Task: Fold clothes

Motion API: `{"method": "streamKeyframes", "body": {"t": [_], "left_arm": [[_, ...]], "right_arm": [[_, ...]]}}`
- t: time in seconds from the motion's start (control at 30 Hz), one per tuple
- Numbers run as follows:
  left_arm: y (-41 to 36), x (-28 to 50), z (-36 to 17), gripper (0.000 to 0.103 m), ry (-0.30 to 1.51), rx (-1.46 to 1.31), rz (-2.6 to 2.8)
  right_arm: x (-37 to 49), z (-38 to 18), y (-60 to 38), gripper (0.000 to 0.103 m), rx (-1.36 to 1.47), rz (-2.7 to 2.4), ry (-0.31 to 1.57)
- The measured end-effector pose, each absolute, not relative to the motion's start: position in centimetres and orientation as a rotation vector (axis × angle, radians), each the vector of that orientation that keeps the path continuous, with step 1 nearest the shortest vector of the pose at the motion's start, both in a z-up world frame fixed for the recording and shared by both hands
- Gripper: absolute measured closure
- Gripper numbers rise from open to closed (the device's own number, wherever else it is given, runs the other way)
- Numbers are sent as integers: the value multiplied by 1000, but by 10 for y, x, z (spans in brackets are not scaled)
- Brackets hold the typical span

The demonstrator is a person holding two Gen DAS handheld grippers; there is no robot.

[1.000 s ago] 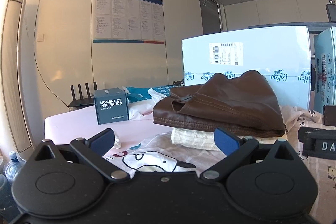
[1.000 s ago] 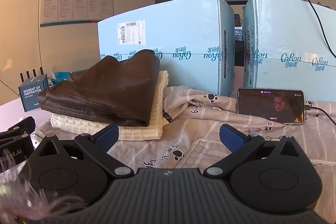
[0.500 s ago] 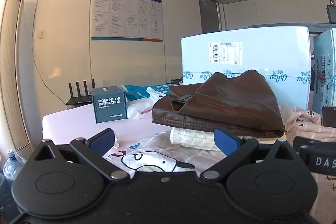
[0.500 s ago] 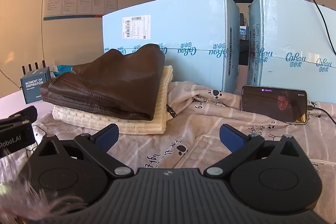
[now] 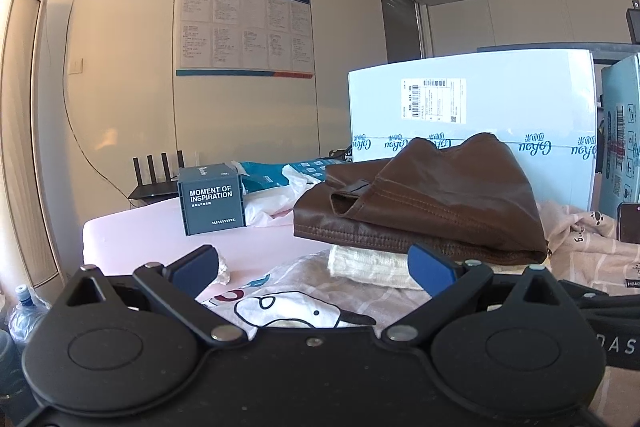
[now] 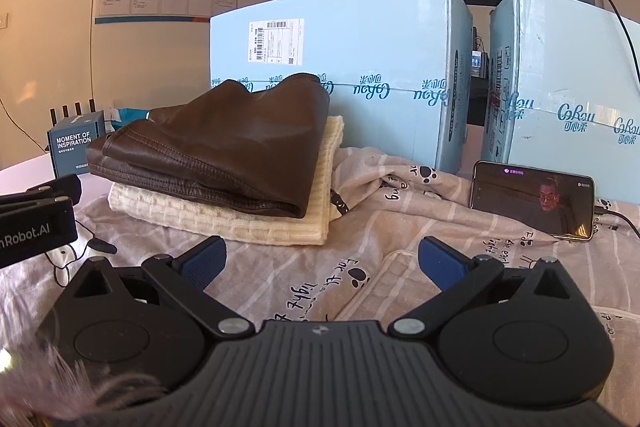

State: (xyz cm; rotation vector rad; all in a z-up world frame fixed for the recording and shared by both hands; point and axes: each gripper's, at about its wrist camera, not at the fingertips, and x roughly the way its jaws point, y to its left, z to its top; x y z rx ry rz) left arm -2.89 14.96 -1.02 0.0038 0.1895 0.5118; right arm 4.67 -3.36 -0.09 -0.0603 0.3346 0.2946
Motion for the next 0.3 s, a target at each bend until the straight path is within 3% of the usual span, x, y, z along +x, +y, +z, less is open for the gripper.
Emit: {"method": "streamKeyframes", "body": {"t": [0.3], "left_arm": [[146, -29, -10, 0, 198, 11, 506]], "right_arm": [[46, -1, -33, 0, -63, 302, 337]]}}
